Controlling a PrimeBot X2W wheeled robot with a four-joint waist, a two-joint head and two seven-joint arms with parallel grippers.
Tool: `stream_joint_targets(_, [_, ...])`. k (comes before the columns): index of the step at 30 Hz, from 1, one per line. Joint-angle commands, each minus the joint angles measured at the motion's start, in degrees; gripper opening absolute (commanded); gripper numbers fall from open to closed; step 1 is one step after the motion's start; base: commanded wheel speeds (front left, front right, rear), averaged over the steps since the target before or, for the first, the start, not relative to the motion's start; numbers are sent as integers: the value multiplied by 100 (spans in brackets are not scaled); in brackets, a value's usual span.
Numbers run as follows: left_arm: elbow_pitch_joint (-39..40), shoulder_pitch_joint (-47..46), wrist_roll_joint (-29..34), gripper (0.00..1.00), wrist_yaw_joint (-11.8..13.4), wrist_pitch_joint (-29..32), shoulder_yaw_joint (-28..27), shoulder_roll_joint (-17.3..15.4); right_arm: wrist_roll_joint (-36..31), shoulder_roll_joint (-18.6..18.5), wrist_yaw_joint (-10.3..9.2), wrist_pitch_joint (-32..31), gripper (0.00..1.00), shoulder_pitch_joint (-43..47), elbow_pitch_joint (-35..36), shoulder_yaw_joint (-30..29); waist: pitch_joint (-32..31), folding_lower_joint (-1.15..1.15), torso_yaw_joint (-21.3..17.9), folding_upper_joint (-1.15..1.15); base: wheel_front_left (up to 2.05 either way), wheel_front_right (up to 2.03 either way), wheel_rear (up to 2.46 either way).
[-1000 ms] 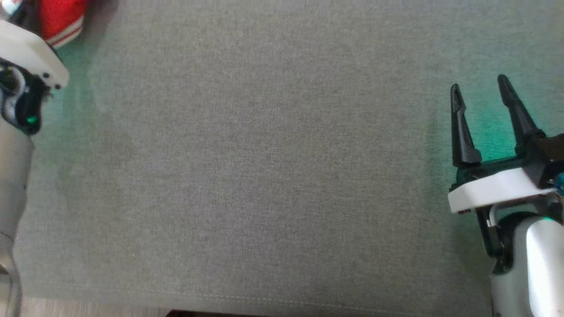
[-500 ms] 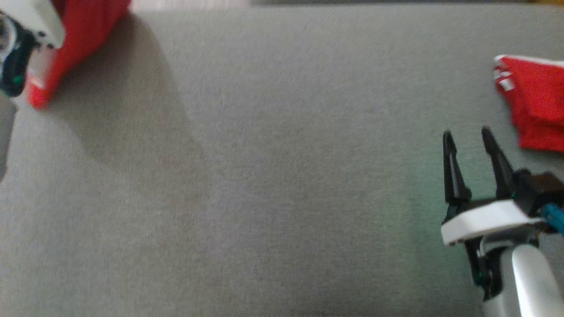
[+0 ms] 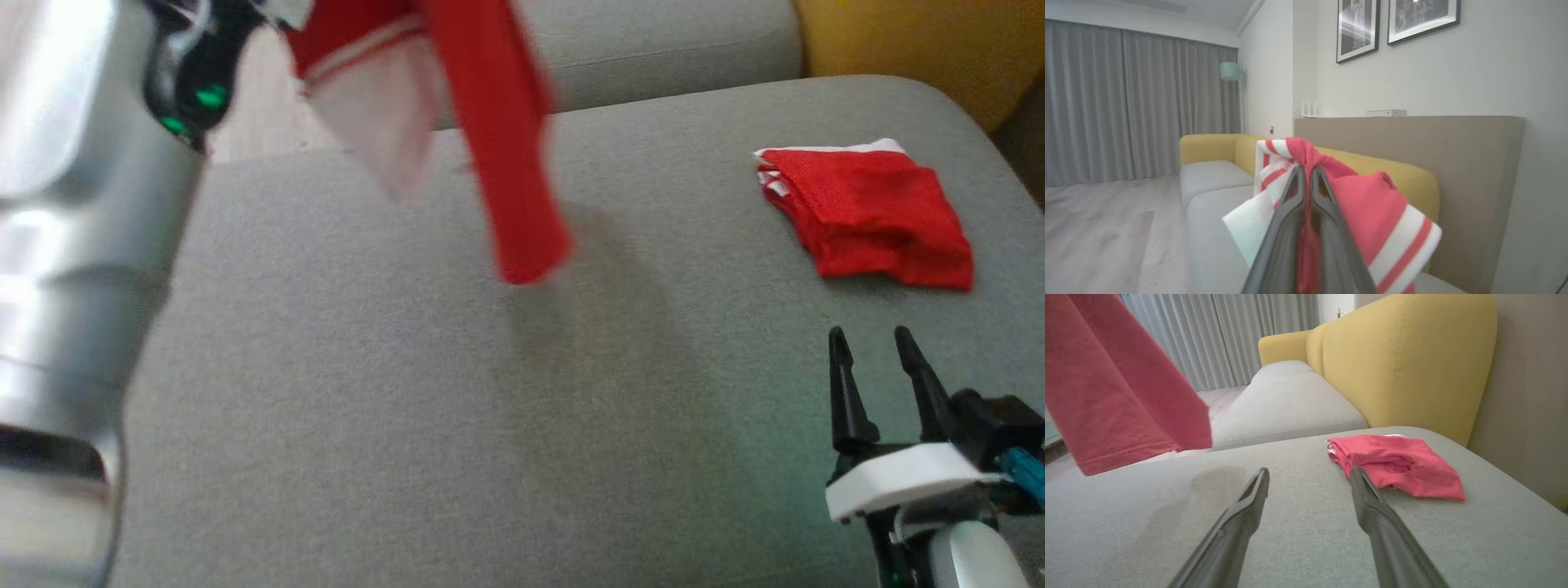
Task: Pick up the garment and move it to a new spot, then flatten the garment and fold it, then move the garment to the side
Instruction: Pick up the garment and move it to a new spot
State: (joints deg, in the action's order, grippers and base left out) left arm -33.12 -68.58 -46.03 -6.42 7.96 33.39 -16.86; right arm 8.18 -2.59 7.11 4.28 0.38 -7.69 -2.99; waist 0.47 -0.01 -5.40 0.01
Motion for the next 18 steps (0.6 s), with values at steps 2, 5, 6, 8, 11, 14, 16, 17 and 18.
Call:
stream_joint_targets(2, [281, 401, -214, 0, 175, -1, -238, -110, 47, -29, 37, 81, 100, -116, 128, 72, 70, 1, -44, -1, 0, 0, 0])
stream_joint_targets(5, [295, 1240, -324, 0, 345, -60, -177, -117, 81, -29, 37, 125, 100, -158, 46, 75, 209, 1, -55, -1, 0, 0, 0])
stream_joint_targets(6, [295, 1240, -324, 0, 345, -60, -177, -117, 81, -29, 37, 125, 100, -158, 46, 75, 209, 1, -55, -1, 0, 0, 0])
stream_joint_targets(8, [157, 1788, -381, 0, 447, -196, -175, -149, 94, -29, 37, 157, 100, -226, -22, 106, 311, 1, -80, -1, 0, 0, 0])
stream_joint_targets(11, [-223, 2441, -303, 0, 621, -482, -116, -218, 101, -29, 37, 183, 100, -333, -86, 153, 459, 1, -116, -1, 0, 0, 0])
stream_joint_targets(14, [-774, 2979, -314, 14, 737, -845, -124, -174, 100, -29, 37, 228, 100, -461, -184, 209, 606, 1, -151, -1, 0, 0, 0])
stream_joint_targets(16, [-965, 3112, -279, 83, 733, -1035, -95, -123, 86, -29, 37, 247, 100, -493, -234, 209, 631, 1, -137, -1, 0, 0, 0])
stream_joint_targets(17, [-1046, 3148, -270, 100, 747, -1140, -98, -88, 76, -29, 37, 256, 100, -498, -255, 198, 635, 1, -120, -1, 0, 0, 0])
stream_joint_targets(18, [-1111, 3171, -260, 100, 734, -1251, -97, -48, 63, -29, 37, 263, 100, -494, -274, 187, 629, 1, -93, -1, 0, 0, 0])
